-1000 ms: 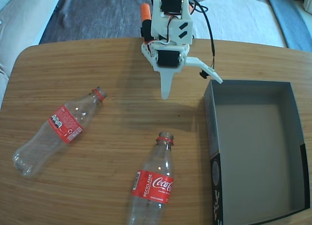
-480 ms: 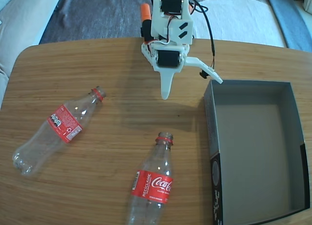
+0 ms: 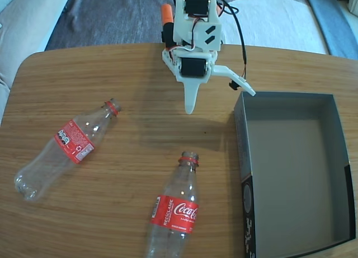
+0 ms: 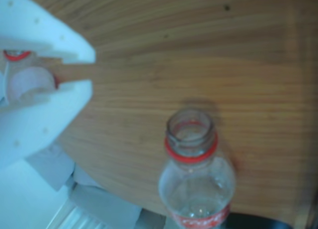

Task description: Grasp the bottles and put them in the box.

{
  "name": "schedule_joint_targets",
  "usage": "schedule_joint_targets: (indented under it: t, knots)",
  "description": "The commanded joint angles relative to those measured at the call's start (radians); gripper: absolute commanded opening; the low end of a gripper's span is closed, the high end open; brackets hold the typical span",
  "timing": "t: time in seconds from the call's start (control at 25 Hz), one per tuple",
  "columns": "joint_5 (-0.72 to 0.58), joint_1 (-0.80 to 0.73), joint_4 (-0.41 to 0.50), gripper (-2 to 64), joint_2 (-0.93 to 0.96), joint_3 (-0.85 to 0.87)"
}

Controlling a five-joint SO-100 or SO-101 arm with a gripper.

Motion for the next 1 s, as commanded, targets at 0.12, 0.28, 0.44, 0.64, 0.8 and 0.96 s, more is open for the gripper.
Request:
schedule_joint_targets:
  t: [0.12, 0.28, 0.44, 0.64, 0.8, 0.96]
  knots:
    - [-0.003, -0.003, 0.000, 0.3, 0.008, -0.009]
    - [-0.003, -0.003, -0.015, 0.3, 0.005, -0.014]
    - [-0.005, 0.005, -0.015, 0.3, 0.003, -0.069]
    - [-0.006, 0.006, -0.015, 0.4, 0.000, -0.126]
    - [-0.052, 0.006, -0.017, 0.4, -0.117, -0.181]
    - [-0.133, 0.029, -0.097, 0.4, -0.328, -0.235]
